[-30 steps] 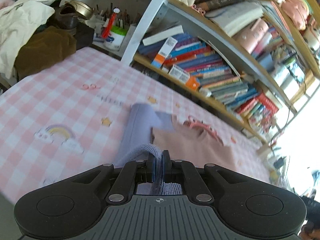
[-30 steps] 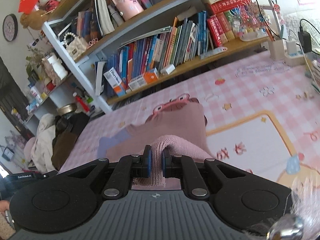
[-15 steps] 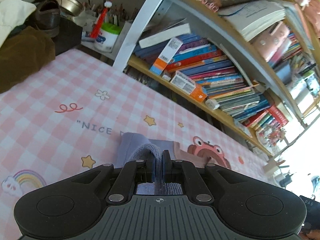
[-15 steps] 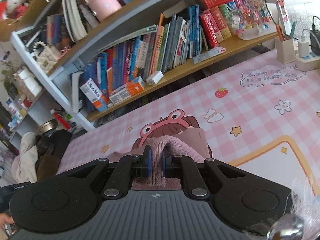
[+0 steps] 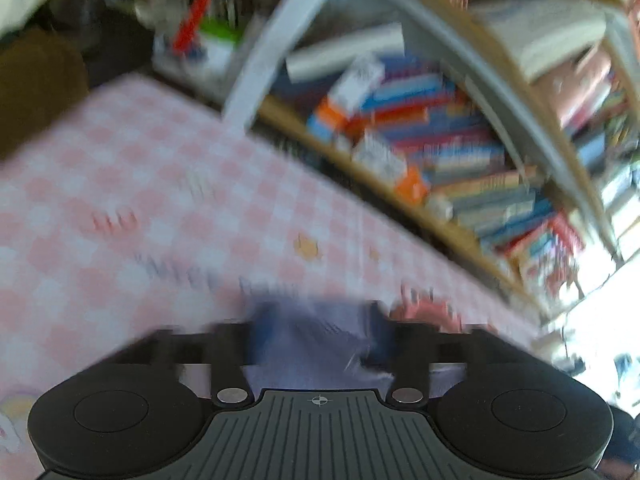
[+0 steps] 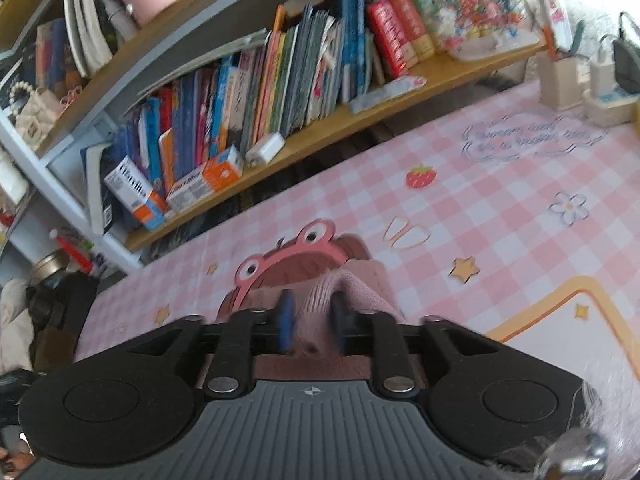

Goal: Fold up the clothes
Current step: 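Carry the hem with both grippers over the body toward the collar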

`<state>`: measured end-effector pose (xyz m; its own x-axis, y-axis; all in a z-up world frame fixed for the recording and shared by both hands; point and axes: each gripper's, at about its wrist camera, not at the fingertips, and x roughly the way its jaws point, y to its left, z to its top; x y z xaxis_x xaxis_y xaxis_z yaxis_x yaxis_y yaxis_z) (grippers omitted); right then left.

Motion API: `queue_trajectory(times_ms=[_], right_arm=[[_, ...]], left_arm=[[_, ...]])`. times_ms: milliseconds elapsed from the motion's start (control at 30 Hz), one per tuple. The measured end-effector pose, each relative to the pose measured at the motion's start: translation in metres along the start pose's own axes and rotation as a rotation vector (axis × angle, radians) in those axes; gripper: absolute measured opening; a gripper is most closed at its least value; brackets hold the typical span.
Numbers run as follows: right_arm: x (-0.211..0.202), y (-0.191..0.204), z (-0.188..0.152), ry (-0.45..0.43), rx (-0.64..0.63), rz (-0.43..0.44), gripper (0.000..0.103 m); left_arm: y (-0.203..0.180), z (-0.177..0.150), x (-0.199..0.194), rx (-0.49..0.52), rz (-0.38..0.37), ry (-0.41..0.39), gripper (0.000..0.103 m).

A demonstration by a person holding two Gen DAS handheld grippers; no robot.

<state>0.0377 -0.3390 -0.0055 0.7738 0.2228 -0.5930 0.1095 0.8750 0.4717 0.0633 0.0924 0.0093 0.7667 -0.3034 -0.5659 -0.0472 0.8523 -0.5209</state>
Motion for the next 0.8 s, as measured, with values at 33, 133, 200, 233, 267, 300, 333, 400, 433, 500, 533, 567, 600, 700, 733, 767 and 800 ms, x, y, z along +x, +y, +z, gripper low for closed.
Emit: queue_trajectory(times_ms=[33,133,200,233,267,300,333,400,433,500,533,567,600,700,733,767,800], right_arm=[[-0.004,0.0,0.003,-0.033,-0.009,-0.023,0.057],[-0.006,-0.001,0.008,-0.056,-0.04,-0.037,0.06],[0.001,-0.001,0.005,-0.029,-0.085,-0.059,0.06],[0.005,-0.001,0.003,-0.016,-0.108,-0.07,0.06],[0.009,-0.001,0.001,-0.002,-0.131,-0.08,0.06],[0.012,0.0,-0.001,0.011,-0.154,-0.091,0.06],[0.016,0.0,-0.002,0.025,-0.177,-0.102,0.059],[0.024,0.0,-0.006,0.051,-0.222,-0.124,0.057],[0.027,0.0,-0.008,0.065,-0.245,-0.135,0.056],[0.035,0.001,-0.011,0.092,-0.291,-0.156,0.053],[0.039,0.001,-0.013,0.105,-0.313,-0.167,0.046],[0.042,0.001,-0.014,0.119,-0.335,-0.178,0.037],[0.047,0.001,-0.016,0.127,-0.346,-0.192,0.032],[0.049,0.0,-0.014,0.133,-0.35,-0.177,0.008],[0.041,-0.001,-0.01,0.106,-0.327,-0.15,0.007],[0.033,-0.002,-0.006,0.081,-0.301,-0.128,0.007],[0.027,-0.003,-0.003,0.064,-0.282,-0.122,0.007]], left_arm=[[0.002,0.003,-0.005,0.012,0.004,-0.027,0.07],[0.008,0.004,-0.009,0.04,0.038,-0.03,0.07],[0.011,0.002,-0.01,0.054,0.059,-0.022,0.07],[0.012,0.0,-0.008,0.058,0.063,-0.014,0.07],[0.011,-0.003,-0.006,0.064,0.067,-0.005,0.07],[0.01,-0.006,-0.003,0.078,0.071,0.008,0.07],[0.007,-0.01,0.0,0.1,0.076,0.022,0.07],[0.001,-0.016,0.008,0.158,0.086,0.048,0.069],[-0.003,-0.02,0.013,0.19,0.091,0.061,0.068],[-0.013,-0.027,0.024,0.259,0.099,0.089,0.067],[-0.016,-0.03,0.03,0.284,0.098,0.105,0.066],[-0.019,-0.032,0.036,0.307,0.096,0.121,0.066],[-0.02,-0.035,0.041,0.327,0.1,0.14,0.053],[-0.02,-0.038,0.047,0.335,0.106,0.16,0.005],[-0.018,-0.034,0.04,0.303,0.079,0.125,0.005],[-0.017,-0.03,0.032,0.274,0.062,0.094,0.005],[-0.015,-0.028,0.029,0.258,0.064,0.079,0.005]])
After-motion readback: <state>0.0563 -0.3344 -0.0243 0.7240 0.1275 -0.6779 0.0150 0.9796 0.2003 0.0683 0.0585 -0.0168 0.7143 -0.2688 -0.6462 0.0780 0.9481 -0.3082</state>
